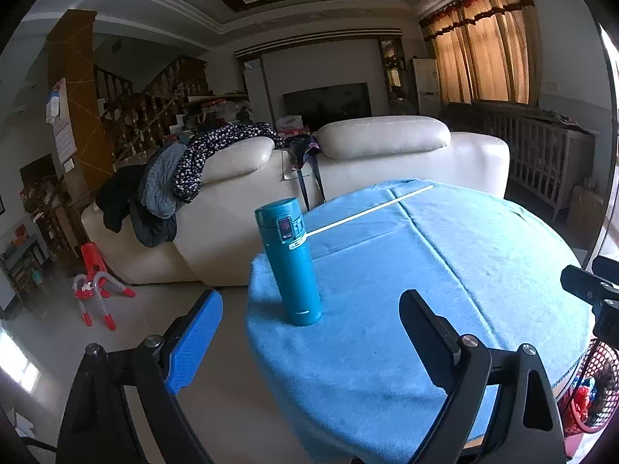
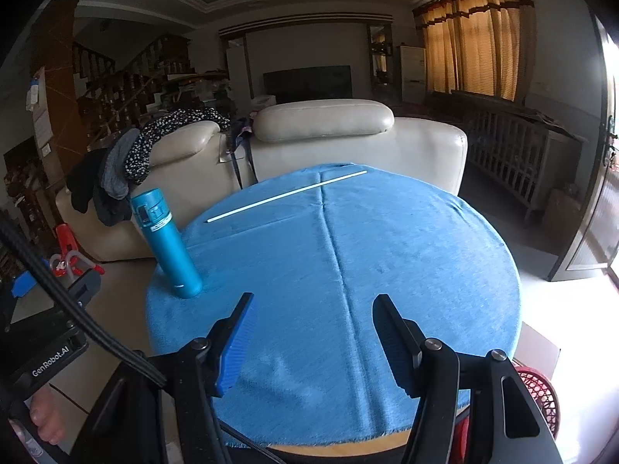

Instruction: Collect trash

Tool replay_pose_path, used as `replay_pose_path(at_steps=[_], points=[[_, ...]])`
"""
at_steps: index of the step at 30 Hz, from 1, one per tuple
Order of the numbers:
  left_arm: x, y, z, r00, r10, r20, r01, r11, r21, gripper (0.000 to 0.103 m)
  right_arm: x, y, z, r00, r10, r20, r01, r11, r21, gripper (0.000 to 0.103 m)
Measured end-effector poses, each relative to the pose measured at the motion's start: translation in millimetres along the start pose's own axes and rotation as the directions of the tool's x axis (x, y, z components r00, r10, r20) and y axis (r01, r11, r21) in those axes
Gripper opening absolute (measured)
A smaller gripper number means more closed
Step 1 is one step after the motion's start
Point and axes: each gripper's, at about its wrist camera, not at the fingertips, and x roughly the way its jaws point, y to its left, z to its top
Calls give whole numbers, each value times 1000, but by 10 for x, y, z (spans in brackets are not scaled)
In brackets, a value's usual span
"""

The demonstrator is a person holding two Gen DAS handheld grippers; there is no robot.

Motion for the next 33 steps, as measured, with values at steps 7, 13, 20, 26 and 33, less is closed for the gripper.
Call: replay_pose_path(at_steps=[7, 13, 20, 26, 33], points=[[111, -124, 91, 1000, -18, -20, 18, 1000, 16, 93, 82, -111, 46, 1000, -11, -2, 11, 1000, 18, 65], [227, -236, 131, 998, -46, -48, 47, 999, 26, 93, 188, -203, 0, 999, -23, -24, 23, 999, 34, 65], [424, -393, 171, 993, -71, -90, 76, 996, 47, 93, 360, -316, 19, 999, -17, -43, 20, 998, 59, 65], [715, -596, 200, 987, -102, -125, 109, 993, 48, 93, 593, -403, 18, 999, -35, -40, 37, 999, 37, 65], [1313, -923, 188, 980, -144, -137, 148, 989, 18, 93, 1054, -775, -68, 997, -71, -42, 73, 996, 56, 65]])
